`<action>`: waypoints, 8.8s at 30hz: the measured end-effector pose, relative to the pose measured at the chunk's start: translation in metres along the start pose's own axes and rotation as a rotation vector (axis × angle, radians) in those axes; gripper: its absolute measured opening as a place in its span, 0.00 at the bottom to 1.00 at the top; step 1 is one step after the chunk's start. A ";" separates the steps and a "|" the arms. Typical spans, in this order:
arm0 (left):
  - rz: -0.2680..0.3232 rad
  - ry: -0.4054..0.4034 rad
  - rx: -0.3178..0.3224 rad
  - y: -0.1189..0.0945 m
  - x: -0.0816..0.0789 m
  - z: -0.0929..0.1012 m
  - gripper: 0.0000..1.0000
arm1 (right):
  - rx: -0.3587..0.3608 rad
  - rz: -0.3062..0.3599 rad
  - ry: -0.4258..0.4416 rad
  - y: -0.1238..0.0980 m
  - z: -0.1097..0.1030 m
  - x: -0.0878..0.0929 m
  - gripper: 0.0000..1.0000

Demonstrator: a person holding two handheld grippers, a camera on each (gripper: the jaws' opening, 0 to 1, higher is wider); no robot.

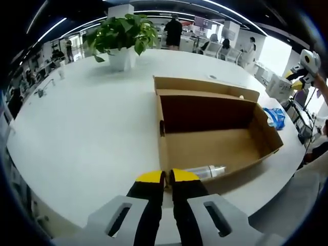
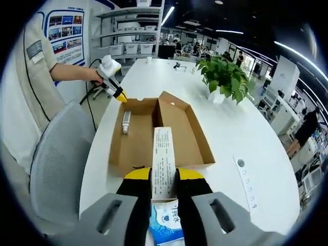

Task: Operate the shoe box by opening the lid, removing the specified soft item, and placing it in the target area until the item is outside and the box remains undamaged.

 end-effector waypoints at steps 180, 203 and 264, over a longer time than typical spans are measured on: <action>-0.451 0.941 0.696 0.059 -0.035 0.072 0.36 | 0.451 -0.053 0.269 -0.099 0.003 0.143 0.70; -0.697 1.152 0.873 0.080 -0.012 0.074 0.42 | 0.526 0.075 0.411 -0.107 -0.065 0.132 0.77; -0.466 1.034 0.732 0.092 -0.026 0.098 0.18 | 0.544 0.194 0.476 -0.084 -0.096 0.116 0.68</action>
Point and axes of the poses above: the point that each gripper's makers call its tool centre point, and the gripper's own axes: y roughly forward along the fingers, z roughly to its right, x roughly out of its underside, the point moved 5 cm from there along -y, roughly backward along the fingers, and after that the axes turned 9 degrees about z, right-handed, at the moved point
